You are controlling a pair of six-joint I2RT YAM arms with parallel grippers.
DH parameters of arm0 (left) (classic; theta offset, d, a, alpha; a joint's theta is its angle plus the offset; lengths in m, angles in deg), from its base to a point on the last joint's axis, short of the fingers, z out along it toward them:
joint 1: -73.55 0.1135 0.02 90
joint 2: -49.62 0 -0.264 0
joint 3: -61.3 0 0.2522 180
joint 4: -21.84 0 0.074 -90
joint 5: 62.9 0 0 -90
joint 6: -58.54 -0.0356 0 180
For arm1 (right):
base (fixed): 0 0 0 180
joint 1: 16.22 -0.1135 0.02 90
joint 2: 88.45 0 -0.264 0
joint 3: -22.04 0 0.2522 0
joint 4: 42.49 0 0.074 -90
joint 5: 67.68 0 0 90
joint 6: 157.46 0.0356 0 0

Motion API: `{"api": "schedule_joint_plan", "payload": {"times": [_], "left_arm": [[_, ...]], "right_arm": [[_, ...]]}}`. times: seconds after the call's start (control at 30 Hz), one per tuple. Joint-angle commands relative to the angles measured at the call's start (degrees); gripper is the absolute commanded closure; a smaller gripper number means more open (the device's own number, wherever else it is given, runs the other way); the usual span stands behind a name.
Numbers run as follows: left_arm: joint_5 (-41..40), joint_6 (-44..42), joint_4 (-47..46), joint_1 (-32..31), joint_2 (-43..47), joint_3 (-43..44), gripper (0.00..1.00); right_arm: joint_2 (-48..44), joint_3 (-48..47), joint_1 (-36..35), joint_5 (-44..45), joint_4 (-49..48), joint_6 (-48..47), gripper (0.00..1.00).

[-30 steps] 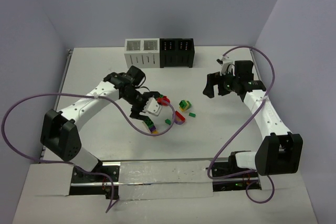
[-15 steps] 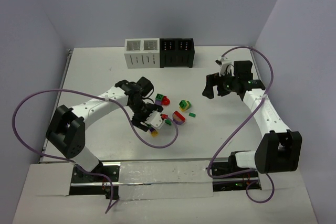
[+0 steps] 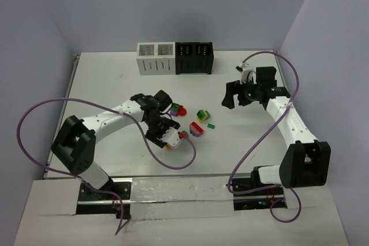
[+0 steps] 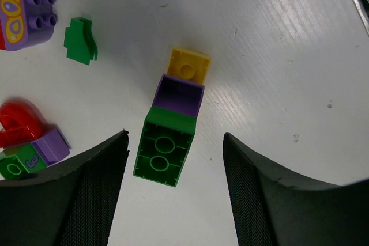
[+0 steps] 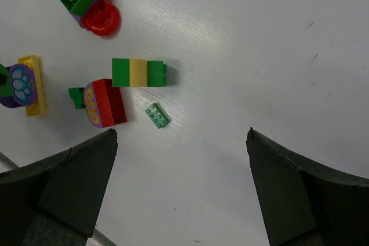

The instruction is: Sort the legos into containers by color

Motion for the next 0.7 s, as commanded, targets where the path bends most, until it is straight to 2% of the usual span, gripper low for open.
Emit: {"api": "schedule_joint_plan", "payload": {"times": [0.0, 0.33, 0.57, 0.67], "left_arm": [[-0.5, -1.5, -1.7, -0.7, 0.1, 0.1, 0.28], [-1.6, -1.6, -2.7, -1.7, 0.3, -0.8, 0.48], [-2.8, -1.7, -3.2, -2.1, 0.3, -1.7, 0.49], [-2.9, -1.4, -3.2, -2.1, 0.2, -1.6, 0.55]], "right_arm": [[-0.2, -2.2, -0.3, -1.0, 0.4, -0.6, 0.00], [0.2, -2.4, -0.3, -1.3, 0.6, -0.6, 0.00], [0.3, -2.6, -0.4, -1.6, 0.7, -0.8, 0.00], [0.5, -2.8, -0.5, -1.6, 1.0, -0.9, 0.00]]}}
